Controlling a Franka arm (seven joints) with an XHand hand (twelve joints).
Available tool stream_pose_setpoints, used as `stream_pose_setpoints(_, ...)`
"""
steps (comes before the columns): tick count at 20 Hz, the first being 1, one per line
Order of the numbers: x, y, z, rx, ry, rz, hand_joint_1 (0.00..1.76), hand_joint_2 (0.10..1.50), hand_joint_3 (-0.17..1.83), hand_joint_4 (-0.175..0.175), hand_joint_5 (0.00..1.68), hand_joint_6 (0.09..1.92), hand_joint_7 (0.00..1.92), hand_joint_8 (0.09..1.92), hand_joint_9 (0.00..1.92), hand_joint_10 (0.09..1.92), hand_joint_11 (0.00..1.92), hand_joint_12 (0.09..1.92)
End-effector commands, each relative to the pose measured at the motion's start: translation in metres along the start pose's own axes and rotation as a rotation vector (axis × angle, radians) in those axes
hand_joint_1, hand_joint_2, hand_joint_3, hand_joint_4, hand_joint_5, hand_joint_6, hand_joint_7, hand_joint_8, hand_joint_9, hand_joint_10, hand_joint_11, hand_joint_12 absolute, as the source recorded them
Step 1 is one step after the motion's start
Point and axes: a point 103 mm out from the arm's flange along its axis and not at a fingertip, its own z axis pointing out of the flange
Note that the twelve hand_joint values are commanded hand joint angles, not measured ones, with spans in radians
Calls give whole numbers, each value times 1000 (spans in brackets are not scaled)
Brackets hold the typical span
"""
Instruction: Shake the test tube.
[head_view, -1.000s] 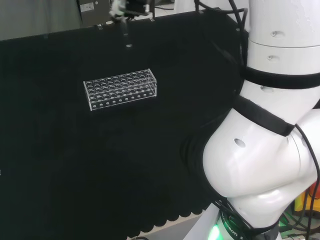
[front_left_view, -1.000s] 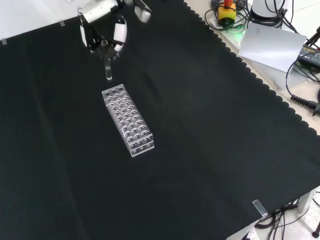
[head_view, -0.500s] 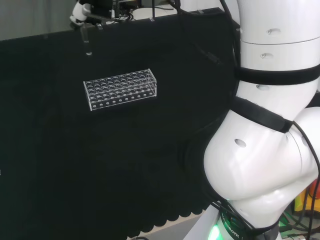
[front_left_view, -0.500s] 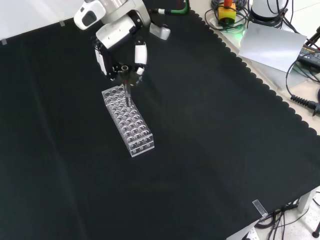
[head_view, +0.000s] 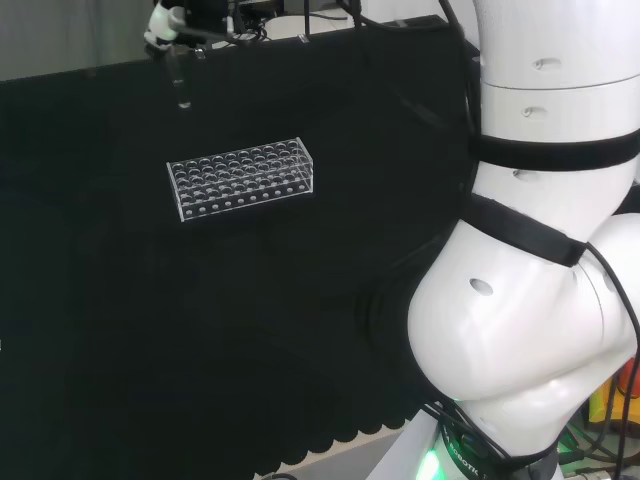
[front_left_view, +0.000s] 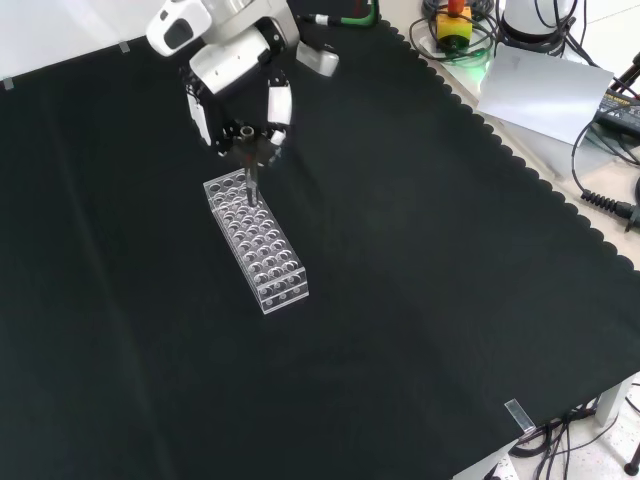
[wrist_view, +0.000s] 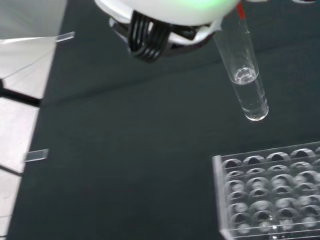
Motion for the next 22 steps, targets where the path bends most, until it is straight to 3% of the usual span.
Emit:
stream_pose_setpoints(1, -69, 2, -19, -41, -32, 120, 1219, 682, 606, -175, 1290, 606, 1664, 599, 1532, 603, 1073, 1082)
stream_pose_setpoints(7, -148, -3, -44, -94, -38, 280, 1219, 682, 606, -175, 1290, 606, 1664, 599, 1532, 603, 1072, 1083)
stream_pose_setpoints(11, -180, -5, -59, -124, -47, 347, 1219, 682, 606, -175, 1290, 606, 1664, 598, 1532, 603, 1072, 1083)
stream_pose_setpoints(15, -182, -4, -62, -131, -50, 351, 1219, 682, 606, -175, 1290, 606, 1665, 598, 1532, 603, 1072, 1083)
stream_pose_setpoints(22, -142, 7, -42, -98, -58, 267, 1219, 682, 606, -175, 1290, 606, 1665, 597, 1532, 603, 1072, 1083)
